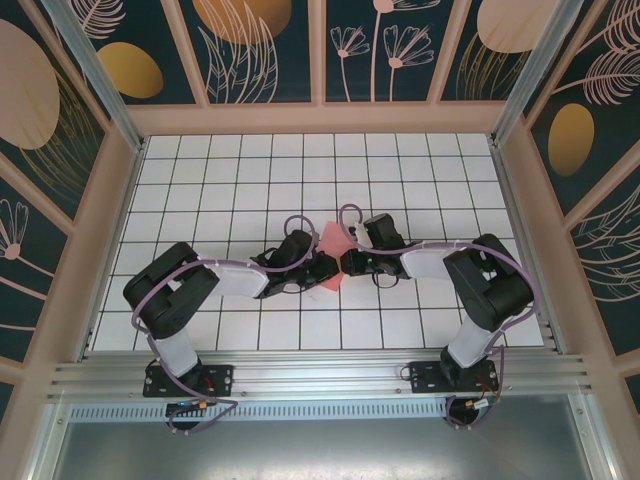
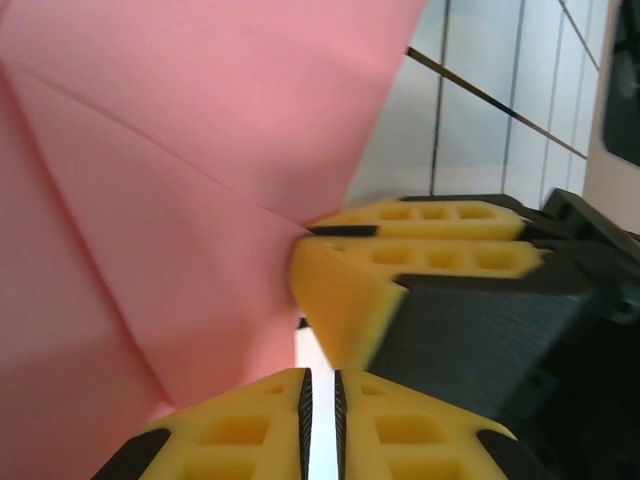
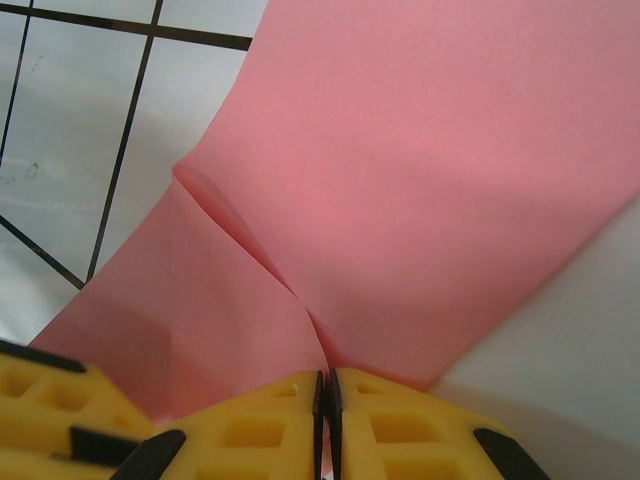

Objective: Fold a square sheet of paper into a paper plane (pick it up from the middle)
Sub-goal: Fold the triangle a second time at the center of the table.

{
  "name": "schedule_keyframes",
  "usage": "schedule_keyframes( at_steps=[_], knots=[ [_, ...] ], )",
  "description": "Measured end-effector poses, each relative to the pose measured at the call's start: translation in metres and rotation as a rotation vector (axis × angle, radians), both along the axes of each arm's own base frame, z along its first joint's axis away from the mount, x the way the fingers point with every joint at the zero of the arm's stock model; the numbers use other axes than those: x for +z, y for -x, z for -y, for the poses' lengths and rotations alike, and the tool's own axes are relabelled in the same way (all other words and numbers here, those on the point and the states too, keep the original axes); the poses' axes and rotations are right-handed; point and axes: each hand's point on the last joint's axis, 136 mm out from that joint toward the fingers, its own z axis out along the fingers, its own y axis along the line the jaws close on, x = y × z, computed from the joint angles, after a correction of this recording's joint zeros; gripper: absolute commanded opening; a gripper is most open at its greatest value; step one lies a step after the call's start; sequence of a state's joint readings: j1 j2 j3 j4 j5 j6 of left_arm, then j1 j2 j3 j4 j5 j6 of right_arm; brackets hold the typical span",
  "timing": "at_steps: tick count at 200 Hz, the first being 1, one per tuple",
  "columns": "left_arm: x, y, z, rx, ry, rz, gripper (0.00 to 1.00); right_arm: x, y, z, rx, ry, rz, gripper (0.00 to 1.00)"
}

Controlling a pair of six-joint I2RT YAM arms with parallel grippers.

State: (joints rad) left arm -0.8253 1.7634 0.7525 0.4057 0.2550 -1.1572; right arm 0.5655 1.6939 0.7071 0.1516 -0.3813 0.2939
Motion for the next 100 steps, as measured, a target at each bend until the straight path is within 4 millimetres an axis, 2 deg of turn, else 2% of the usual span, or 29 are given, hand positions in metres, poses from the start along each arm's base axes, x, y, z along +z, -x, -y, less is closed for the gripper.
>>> schedule_keyframes(
  at_steps=[32, 100],
  knots=[
    [-0.001, 0.004, 0.001, -0.004, 0.000, -0.004, 0.16, 0.000, 0.000, 0.000, 0.000, 0.000, 0.000, 0.14],
    [-0.027, 0.015, -0.003, -0.012, -0.042, -0.056, 0.16, 0.000, 0.000, -0.002, 0.004, 0.000, 0.000, 0.14]
  ],
)
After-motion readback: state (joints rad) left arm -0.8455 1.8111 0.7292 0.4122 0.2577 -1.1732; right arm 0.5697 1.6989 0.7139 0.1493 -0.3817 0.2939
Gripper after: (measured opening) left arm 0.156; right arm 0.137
